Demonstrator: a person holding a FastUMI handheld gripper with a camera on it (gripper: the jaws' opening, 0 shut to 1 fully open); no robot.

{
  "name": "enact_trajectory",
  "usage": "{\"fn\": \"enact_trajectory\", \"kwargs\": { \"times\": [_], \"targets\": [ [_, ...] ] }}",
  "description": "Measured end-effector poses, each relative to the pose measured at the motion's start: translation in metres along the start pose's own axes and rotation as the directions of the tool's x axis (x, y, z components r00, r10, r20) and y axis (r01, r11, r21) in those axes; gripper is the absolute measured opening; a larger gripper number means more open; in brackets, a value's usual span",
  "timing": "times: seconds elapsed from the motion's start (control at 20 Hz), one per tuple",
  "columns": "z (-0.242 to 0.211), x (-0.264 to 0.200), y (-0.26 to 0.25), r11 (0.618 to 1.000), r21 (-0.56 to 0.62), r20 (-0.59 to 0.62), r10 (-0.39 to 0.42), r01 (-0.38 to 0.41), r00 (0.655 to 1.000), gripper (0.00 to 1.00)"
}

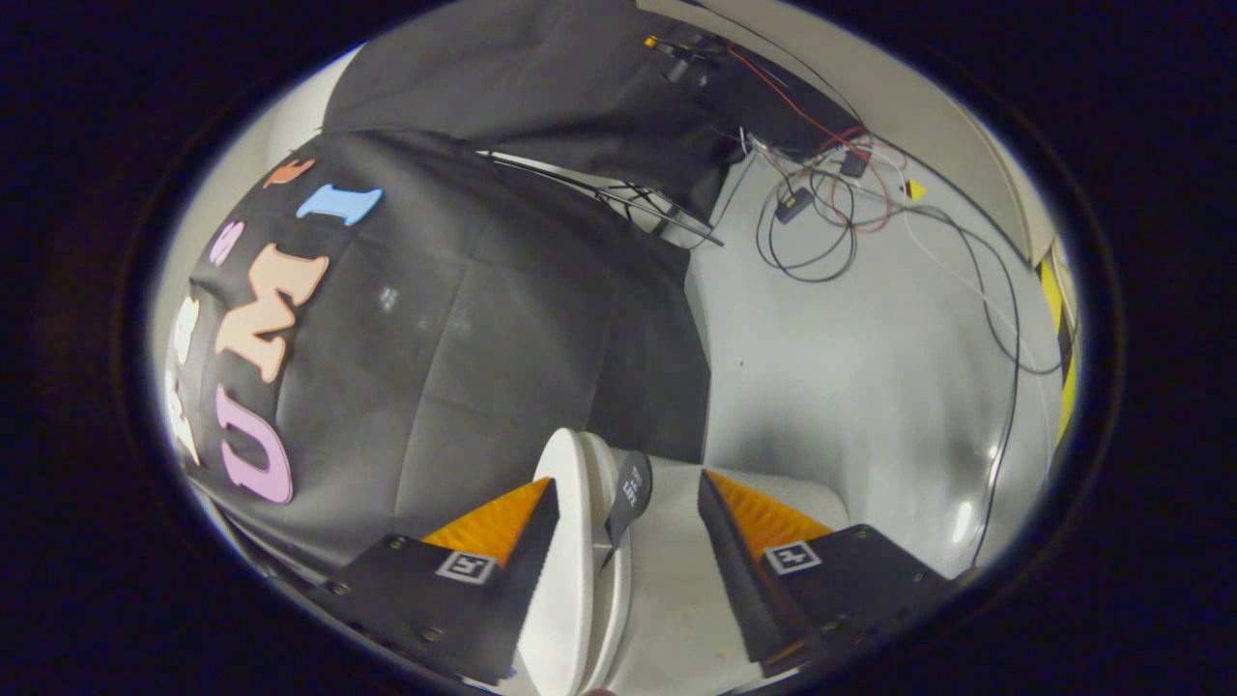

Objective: Open the toilet lid.

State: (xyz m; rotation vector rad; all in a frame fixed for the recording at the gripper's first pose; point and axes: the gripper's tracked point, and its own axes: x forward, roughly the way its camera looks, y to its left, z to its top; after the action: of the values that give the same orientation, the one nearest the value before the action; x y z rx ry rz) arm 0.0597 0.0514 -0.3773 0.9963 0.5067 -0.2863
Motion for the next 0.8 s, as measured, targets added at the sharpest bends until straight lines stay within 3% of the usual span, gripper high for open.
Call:
{"fn": "enact_trajectory", "kwargs": {
  "times": [0.1,0.35,0.55,0.8],
  "targets": [
    [-0.002,0.013,0.001,0.999,0.031,-0.017,0.008,-0.008,1.0,0.73],
    [-0.011,0.022,0.009,0.999,-0.025,-0.097,0.018,-0.021,0.995,0.07],
    [-0.006,0.007,0.04,0.985,-0.132,-0.108,0.098,-0.112,0.989,0.07],
    [0.0,-0.028,0.126,0.936,-0.265,-0.052,0.225,-0.231,0.973,0.07]
  ]
}}
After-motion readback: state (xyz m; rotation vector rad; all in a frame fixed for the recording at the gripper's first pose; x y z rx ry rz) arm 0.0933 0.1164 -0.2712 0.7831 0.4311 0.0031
